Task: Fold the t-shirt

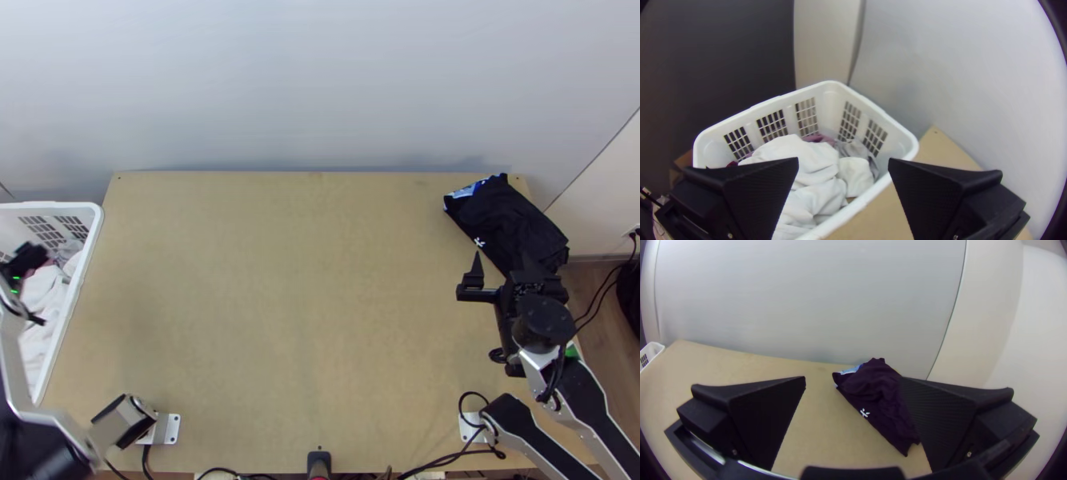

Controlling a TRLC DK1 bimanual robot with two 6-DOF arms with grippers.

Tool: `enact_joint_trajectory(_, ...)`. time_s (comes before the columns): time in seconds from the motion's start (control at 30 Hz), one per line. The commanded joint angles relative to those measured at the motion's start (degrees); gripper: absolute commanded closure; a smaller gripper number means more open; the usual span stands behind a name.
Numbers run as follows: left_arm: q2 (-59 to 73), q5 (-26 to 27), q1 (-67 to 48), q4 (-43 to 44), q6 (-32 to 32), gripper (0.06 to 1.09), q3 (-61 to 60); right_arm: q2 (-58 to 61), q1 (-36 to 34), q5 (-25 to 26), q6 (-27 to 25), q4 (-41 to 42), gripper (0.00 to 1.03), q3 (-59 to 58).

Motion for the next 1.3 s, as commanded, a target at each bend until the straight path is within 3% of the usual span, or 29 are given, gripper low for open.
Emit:
enact_joint_trajectory(0.0, 18.1, 2.0, 14.6, 1.8, -0.3, 0.11, 6.8, 1.5, -2.3, 0.0, 4.4, -5.9, 0.04, 3.0)
enact_joint_trajectory(0.37, 42.7, 1.3, 28.6, 8.5, 1.5, 0.11, 14.1, 1.4, -1.9, 0.0, 4.3, -8.5, 0.04, 4.2)
enact_joint_trajectory(0.63, 54.7, -1.9, 28.9, 8.1, 0.1, 0.11, 22.8, 2.2, -1.8, 0.1, 4.3, -10.7, 0.04, 4.5)
enact_joint_trajectory(1.03, 62.6, -3.7, 27.9, 4.6, -0.4, 0.11, 29.2, 3.1, -2.0, 0.1, 4.3, -11.7, 0.04, 4.2)
enact_joint_trajectory(1.13, 63.7, -3.6, 27.8, 4.6, -0.5, 0.28, 30.3, 3.3, -2.2, 0.1, 4.4, -11.7, 0.04, 4.1)
enact_joint_trajectory(1.27, 63.6, -3.5, 26.7, 4.8, -0.1, 0.76, 30.8, 3.3, -2.4, 0.1, 4.4, -12.5, 0.04, 4.1)
